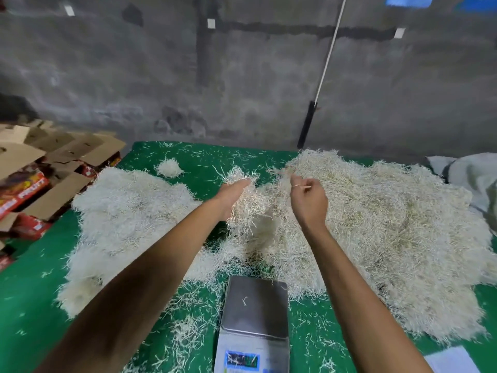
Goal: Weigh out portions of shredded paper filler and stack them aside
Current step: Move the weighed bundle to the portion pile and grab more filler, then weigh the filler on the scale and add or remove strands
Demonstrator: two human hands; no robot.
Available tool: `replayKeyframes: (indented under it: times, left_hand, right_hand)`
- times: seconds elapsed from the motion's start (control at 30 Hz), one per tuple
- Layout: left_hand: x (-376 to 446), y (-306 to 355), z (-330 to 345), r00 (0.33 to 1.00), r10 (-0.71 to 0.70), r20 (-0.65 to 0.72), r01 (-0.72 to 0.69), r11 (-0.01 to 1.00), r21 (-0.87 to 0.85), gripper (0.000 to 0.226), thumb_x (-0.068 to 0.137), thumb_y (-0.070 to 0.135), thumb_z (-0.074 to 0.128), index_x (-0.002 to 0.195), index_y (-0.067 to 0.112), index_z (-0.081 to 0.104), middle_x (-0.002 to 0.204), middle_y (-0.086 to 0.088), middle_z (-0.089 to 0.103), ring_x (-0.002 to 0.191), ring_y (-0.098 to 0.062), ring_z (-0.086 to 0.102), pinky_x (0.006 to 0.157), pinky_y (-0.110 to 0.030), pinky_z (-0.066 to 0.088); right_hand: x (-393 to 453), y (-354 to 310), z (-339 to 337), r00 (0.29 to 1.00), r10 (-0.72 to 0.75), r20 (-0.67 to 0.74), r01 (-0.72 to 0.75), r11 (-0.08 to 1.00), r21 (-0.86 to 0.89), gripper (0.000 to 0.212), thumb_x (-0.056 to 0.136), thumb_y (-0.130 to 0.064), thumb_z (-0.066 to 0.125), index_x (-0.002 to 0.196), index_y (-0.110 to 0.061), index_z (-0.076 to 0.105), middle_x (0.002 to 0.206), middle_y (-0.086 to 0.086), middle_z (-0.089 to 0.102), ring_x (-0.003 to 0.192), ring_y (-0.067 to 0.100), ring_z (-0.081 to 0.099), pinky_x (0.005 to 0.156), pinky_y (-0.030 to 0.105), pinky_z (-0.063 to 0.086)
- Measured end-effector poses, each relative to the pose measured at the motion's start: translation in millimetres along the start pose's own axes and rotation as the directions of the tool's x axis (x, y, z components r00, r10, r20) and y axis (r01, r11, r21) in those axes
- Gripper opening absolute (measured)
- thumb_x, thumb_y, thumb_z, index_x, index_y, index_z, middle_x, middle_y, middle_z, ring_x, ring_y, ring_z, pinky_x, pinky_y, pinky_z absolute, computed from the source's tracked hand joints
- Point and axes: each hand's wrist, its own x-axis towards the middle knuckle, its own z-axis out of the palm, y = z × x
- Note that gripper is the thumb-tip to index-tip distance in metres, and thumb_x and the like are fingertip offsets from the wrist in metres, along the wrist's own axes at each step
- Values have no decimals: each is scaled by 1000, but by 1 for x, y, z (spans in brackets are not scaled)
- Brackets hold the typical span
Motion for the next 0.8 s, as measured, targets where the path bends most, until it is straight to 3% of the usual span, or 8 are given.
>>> replayKeyframes:
  times: [0.1, 0.17, 0.27, 0.43, 0.53, 0.63, 0.7, 0.8]
  left_hand:
    - [-2, -16, -12, 999, -13, -39, 12, 1000, -22, 104, 87, 61, 68, 161, 26, 4, 167, -8, 12, 151, -34, 21, 119, -55, 23]
    - [-4, -25, -16, 999, -30, -42, 30, 999, -20, 108, 84, 60, 71, 161, 26, 4, 167, -9, 13, 151, -36, 21, 118, -56, 24]
    - [-12, -35, -11, 999, -41, 24, 40, 999, 17, 118, 72, 63, 81, 161, 26, 12, 167, -7, 13, 151, -35, 20, 117, -59, 24]
    - [-30, -57, -3, 914, -90, 396, 37, 989, 140, 126, 52, 85, 78, 157, 43, 23, 169, 3, 1, 155, -30, 1, 120, -63, 10]
    - [-33, -83, -4, 872, -107, 477, 81, 994, 75, 113, 60, 83, 76, 155, 44, 27, 168, 6, 4, 155, -30, 2, 118, -64, 10]
    - [-39, -111, -5, 886, -26, 463, 119, 978, -174, 68, 75, 75, 72, 132, 45, 52, 152, 2, 40, 125, -14, 56, 103, -51, 49]
    - [-50, -129, 0, 898, -42, 438, 165, 955, -247, 53, 76, 74, 72, 122, 54, 57, 144, 9, 46, 116, -17, 60, 92, -55, 55]
    - [-63, -151, 20, 869, -161, 468, 239, 964, -113, 66, 67, 77, 77, 126, 67, 48, 157, 15, 26, 142, -16, 41, 111, -53, 37]
  right_hand:
    - [1, 18, -5, 958, 276, 73, -284, 948, 146, 36, 107, -36, 53, 103, -1, 63, 85, 1, 64, 56, 15, 54, 47, 28, 47]
    - [-4, 25, -9, 940, 316, 126, -340, 865, 370, 29, 106, -25, 58, 125, -3, 55, 105, 12, 70, 70, 19, 67, 62, 33, 59]
    - [-26, 32, 0, 944, 65, 324, -149, 959, 240, 64, 95, -44, 73, 147, -25, 41, 138, 11, 57, 109, 23, 69, 90, 45, 61]
    - [-81, 54, 31, 668, -55, 742, 201, 973, -110, 124, 68, -76, 80, 161, -35, 8, 170, -2, 15, 144, 7, 20, 117, 35, 22]
    - [-95, 74, 33, 707, -35, 706, 304, 917, -258, 112, 73, -72, 74, 158, -17, 29, 161, 7, 39, 140, 13, 42, 118, 41, 37]
    - [-101, 86, 30, 886, 124, 448, -43, 982, -186, 74, 69, -78, 68, 112, -19, 60, 111, 4, 71, 88, 14, 68, 86, 28, 56]
    - [-106, 92, 32, 872, 288, 395, -272, 957, -98, 68, 83, -75, 62, 117, -17, 61, 96, 11, 66, 81, 23, 64, 91, 40, 58]
    - [-122, 104, 35, 754, 255, 605, -49, 941, -335, 59, 101, -58, 51, 132, -8, 59, 123, 19, 68, 100, 27, 72, 94, 39, 59]
